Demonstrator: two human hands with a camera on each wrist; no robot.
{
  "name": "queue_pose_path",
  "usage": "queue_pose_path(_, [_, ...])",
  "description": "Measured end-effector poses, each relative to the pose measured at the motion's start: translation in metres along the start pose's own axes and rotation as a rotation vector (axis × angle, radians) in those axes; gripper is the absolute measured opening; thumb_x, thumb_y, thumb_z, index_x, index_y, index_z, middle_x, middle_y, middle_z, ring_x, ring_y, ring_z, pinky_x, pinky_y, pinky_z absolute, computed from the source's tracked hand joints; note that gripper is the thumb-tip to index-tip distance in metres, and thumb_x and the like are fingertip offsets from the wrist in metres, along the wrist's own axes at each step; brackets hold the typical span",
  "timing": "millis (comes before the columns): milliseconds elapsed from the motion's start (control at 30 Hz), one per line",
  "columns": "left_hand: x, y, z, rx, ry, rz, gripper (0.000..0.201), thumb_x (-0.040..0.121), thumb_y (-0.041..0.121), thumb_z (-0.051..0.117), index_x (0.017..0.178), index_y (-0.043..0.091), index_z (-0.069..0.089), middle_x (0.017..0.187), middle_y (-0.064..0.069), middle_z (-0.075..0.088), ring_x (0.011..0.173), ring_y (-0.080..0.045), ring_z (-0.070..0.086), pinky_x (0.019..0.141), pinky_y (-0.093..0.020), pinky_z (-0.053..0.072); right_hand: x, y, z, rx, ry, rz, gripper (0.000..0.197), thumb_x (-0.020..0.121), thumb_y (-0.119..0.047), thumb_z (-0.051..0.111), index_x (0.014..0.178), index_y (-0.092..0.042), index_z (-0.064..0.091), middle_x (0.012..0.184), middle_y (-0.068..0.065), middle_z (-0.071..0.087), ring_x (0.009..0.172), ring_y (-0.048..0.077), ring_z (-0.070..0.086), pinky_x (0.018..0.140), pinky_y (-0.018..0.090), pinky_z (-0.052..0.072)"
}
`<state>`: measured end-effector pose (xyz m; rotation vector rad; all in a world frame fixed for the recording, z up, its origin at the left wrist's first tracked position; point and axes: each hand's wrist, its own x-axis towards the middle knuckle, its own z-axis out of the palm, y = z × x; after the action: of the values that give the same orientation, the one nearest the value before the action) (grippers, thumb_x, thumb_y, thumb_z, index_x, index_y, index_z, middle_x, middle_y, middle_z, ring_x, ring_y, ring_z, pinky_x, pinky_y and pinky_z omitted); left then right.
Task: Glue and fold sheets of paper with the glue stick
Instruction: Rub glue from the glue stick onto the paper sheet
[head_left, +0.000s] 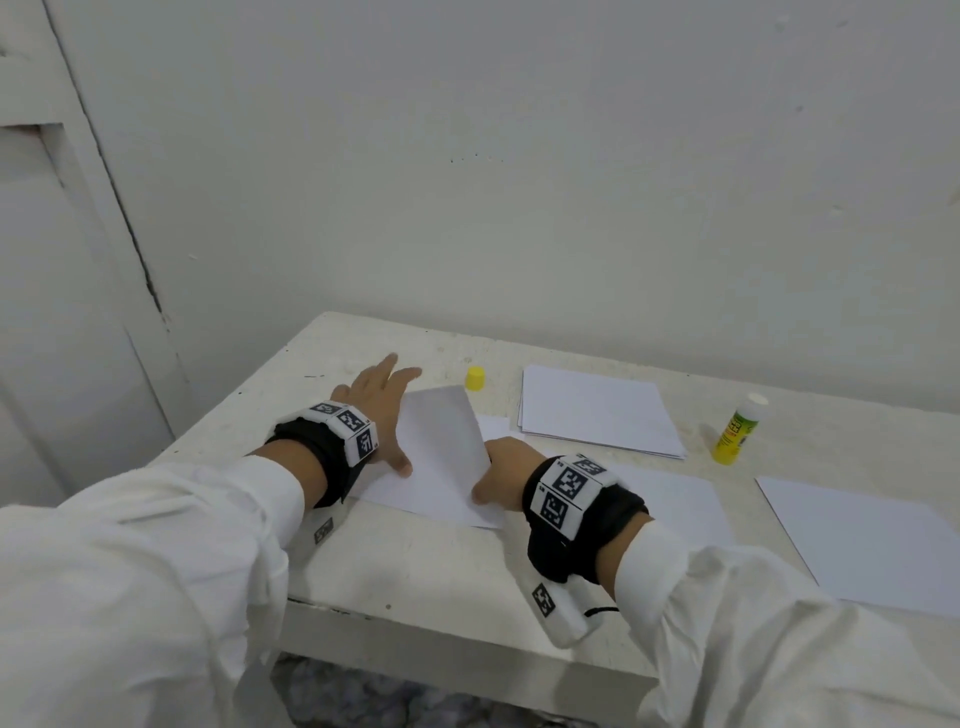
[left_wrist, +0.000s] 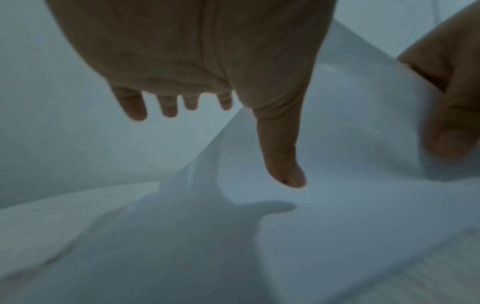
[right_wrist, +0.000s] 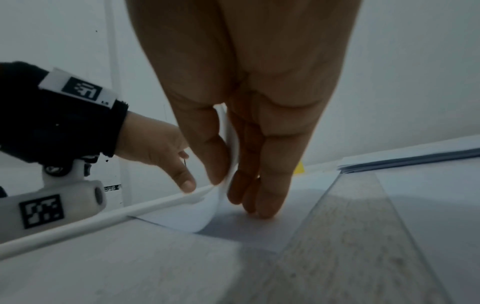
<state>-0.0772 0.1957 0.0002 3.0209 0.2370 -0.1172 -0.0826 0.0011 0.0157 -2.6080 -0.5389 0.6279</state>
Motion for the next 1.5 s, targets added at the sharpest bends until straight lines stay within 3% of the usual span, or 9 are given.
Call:
queue_pose_path(100, [0.010,-0.006,-0.015,0.100,0.010,0.021,0.080,0.073,0.049,0.074,0.142,0.036,0.035,0.159,0.006,0.009,0.147,-0.018,0.002,0.113,-0.045,0.012,0.000,0.003,0.000,0.034,0.013,0.018,0.030,0.089,-0.010,0.055,0.115,0.003,0.061,0.108,0.013,0.061,0.100,0.027,0.057,0.074,0.024,0.043])
queue_pose_path(267, [0.008,-0.027,-0.045,0.180,-0.090,-0.061,0.030,0.089,0.052,0.055,0.108,0.029,0.057,0.119,0.007,0.059,0.117,-0.017,0.052,0.108,-0.041,0.018,0.003,0.007,-0.001,0.192,0.010,0.107,0.008,0.088,-0.014,0.055,0.089,-0.006,0.057,0.086,0.007,0.052,0.082,0.023,0.050,0.059,0.019,0.040])
queue_pose_path(433, [-0.007,-0.054,-0.048,-0.073,-0.187,-0.200,0.035,0.089,0.037,0.064,0.108,0.008,0.064,0.112,-0.006,0.062,0.109,-0.025,0.056,0.090,-0.029,0.039,0.004,0.014,0.001,0.342,0.044,0.181,0.006,0.086,-0.013,0.055,0.088,-0.008,0.053,0.087,0.009,0.053,0.080,0.024,0.052,0.066,0.026,0.041])
queue_pose_path(633, [-0.020,-0.061,-0.021,-1.087,-0.155,-0.369,0.016,0.091,0.028,0.061,0.092,0.013,0.057,0.075,-0.002,0.062,0.062,-0.018,0.059,0.063,-0.027,0.042,0.005,0.017,0.000,0.395,0.063,0.213,0.030,0.084,-0.018,0.064,0.108,-0.001,0.061,0.095,0.012,0.060,0.093,0.029,0.061,0.080,0.033,0.051])
queue_pose_path(867, [-0.023,-0.061,-0.001,-0.573,-0.353,-0.332,0.035,0.080,0.030,0.075,0.072,0.006,0.051,0.053,-0.006,0.045,0.050,-0.020,0.040,0.049,-0.022,0.031,0.004,0.012,-0.002,0.370,0.074,0.250,0.036,0.085,-0.019,0.062,0.115,0.000,0.059,0.098,0.012,0.061,0.090,0.029,0.062,0.077,0.033,0.051])
queue_pose_path(1000, [-0.020,-0.061,0.001,-0.718,-0.279,-0.432,0.032,0.078,0.019,0.077,0.064,0.007,0.050,0.053,-0.008,0.048,0.053,-0.023,0.044,0.056,-0.024,0.037,0.005,0.009,0.000,0.410,0.086,0.268,0.037,0.084,-0.017,0.063,0.116,0.002,0.058,0.103,0.016,0.065,0.097,0.033,0.065,0.087,0.038,0.053])
queue_pose_path(1133, [-0.024,-0.055,-0.009,-0.860,-0.273,-0.475,0.011,0.087,0.014,0.061,0.093,0.006,0.056,0.086,-0.015,0.069,0.051,-0.020,0.066,0.045,-0.017,0.032,0.007,0.009,0.000,0.497,0.062,0.290,0.019,0.086,-0.018,0.062,0.091,0.000,0.058,0.081,0.014,0.067,0.078,0.028,0.067,0.081,0.038,0.057])
queue_pose_path(1233, [-0.026,-0.055,-0.017,-0.947,-0.231,-0.492,0.018,0.087,0.013,0.061,0.102,0.007,0.051,0.084,-0.009,0.056,0.055,-0.023,0.070,0.042,-0.017,0.033,0.008,0.010,-0.002,0.532,0.052,0.311,0.018,0.088,-0.018,0.060,0.081,-0.003,0.054,0.068,0.011,0.063,0.077,0.028,0.065,0.087,0.037,0.055])
queue_pose_path(1500, [-0.030,-0.042,-0.023,-1.052,-0.114,-0.445,0.020,0.087,0.010,0.068,0.082,0.010,0.049,0.079,-0.004,0.057,0.052,-0.016,0.067,0.040,-0.019,0.037,0.001,0.015,-0.008,0.760,0.047,0.305,0.024,0.091,-0.006,0.052,0.114,0.001,0.045,0.104,0.022,0.064,0.089,0.037,0.068,0.081,0.046,0.057])
